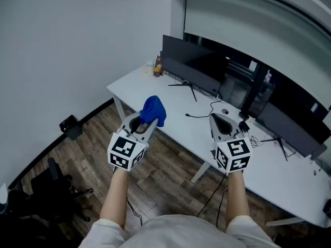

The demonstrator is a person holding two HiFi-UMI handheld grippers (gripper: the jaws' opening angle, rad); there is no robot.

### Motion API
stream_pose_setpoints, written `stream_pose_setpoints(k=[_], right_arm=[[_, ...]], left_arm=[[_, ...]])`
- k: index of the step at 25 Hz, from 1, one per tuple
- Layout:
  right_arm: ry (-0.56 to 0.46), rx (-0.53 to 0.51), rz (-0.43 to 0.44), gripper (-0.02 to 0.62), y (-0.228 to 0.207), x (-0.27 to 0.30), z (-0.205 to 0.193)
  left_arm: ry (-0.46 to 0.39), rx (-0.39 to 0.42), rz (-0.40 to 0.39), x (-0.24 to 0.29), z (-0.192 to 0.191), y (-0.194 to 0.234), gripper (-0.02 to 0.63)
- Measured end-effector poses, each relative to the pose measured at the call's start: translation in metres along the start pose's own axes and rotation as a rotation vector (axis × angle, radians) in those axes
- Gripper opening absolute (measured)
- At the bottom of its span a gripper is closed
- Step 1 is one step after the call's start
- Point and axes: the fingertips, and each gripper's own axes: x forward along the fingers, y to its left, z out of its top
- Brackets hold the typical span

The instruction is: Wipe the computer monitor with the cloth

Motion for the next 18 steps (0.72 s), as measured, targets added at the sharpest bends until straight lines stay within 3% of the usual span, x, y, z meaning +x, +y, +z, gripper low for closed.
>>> stream_pose_setpoints(k=[6, 10, 18], right_arm=[[0.002, -0.005, -0.019, 0.012, 0.019, 0.013, 0.001], [-0.03, 0.051, -0.034, 0.015, 0.03, 0.016, 0.003], [-0.026, 0.081, -0.042, 0.015, 0.022, 0.059, -0.002]], left_arm=[[-0.004, 0.003, -0.003, -0.012, -0.009, 0.02, 0.127], [-0.008, -0.008, -0.008, -0.021, -0.018, 0.035, 0.129], [-0.004, -0.032, -0.016, 0.008, -0.043, 0.077, 0.129]])
